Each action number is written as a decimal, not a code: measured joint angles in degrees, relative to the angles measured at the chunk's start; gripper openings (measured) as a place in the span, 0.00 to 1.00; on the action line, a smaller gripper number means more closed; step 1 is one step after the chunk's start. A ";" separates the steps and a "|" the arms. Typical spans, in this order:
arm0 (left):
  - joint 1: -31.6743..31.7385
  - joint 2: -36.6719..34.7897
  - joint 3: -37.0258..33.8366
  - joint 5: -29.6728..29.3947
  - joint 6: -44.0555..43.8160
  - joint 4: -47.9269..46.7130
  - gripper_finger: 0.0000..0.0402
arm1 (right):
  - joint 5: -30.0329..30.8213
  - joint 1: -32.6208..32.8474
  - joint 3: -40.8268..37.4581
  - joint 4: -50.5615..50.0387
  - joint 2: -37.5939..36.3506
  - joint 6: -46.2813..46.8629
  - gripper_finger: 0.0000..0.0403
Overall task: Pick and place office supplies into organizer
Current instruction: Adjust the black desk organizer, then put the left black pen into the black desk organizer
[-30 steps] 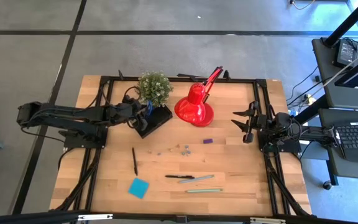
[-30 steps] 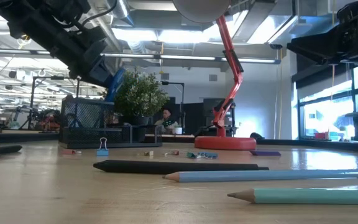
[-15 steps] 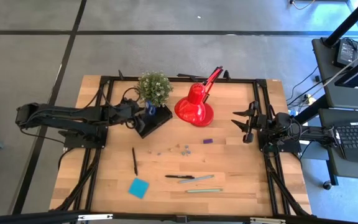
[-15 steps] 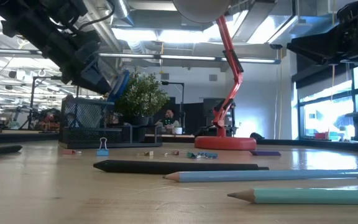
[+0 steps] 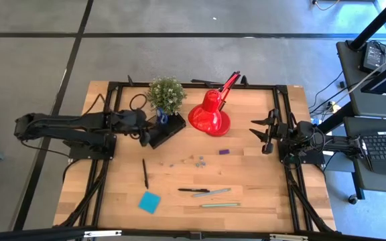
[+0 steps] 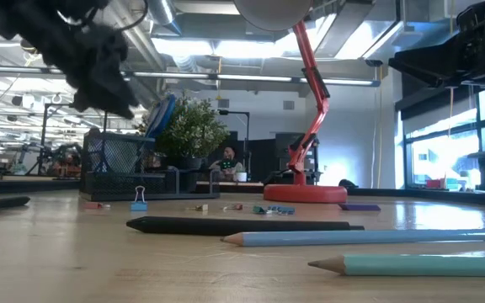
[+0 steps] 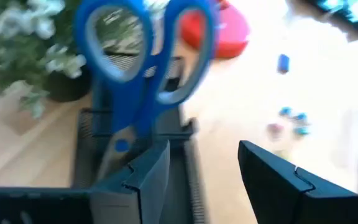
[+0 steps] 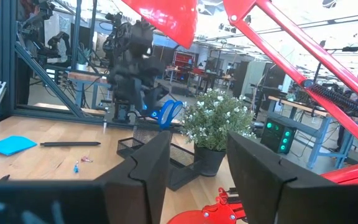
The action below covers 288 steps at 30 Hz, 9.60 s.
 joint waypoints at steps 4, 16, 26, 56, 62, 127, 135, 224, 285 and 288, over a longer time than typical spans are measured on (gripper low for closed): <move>-0.52 -0.88 1.17 5.05 -0.90 2.64 0.46 | 0.00 0.00 0.00 0.00 0.01 0.00 0.40; -10.15 14.47 2.88 -1.85 1.59 11.02 0.46 | 0.00 0.00 0.00 0.00 -0.02 -0.02 0.40; -14.03 30.83 19.42 -6.79 -8.00 -14.27 0.42 | 0.00 0.00 0.00 0.01 0.01 0.13 0.40; -9.33 56.72 35.90 -0.81 -21.64 -37.06 0.41 | -0.02 0.00 0.02 2.49 0.01 5.73 0.40; -9.31 57.86 35.90 0.05 -19.55 -37.08 0.40 | -0.01 0.00 0.00 2.38 0.01 4.24 0.40; -10.23 60.98 35.81 -4.00 17.72 -37.93 0.22 | 0.00 -0.02 0.02 1.75 0.03 4.48 0.40; -10.21 60.98 35.93 -5.76 16.88 -37.85 0.34 | 0.00 0.00 0.01 1.77 0.01 4.48 0.40; -40.86 61.42 39.32 12.47 -102.27 -38.42 0.36 | -0.13 0.02 0.02 -1.64 0.03 7.67 0.40; -44.65 55.61 30.54 -3.12 -98.41 -26.54 0.15 | -0.10 0.01 0.02 -1.75 0.03 7.58 0.40; -45.28 55.36 30.80 -8.34 -97.67 -26.56 0.15 | -0.10 0.02 0.01 -1.75 0.02 7.67 0.40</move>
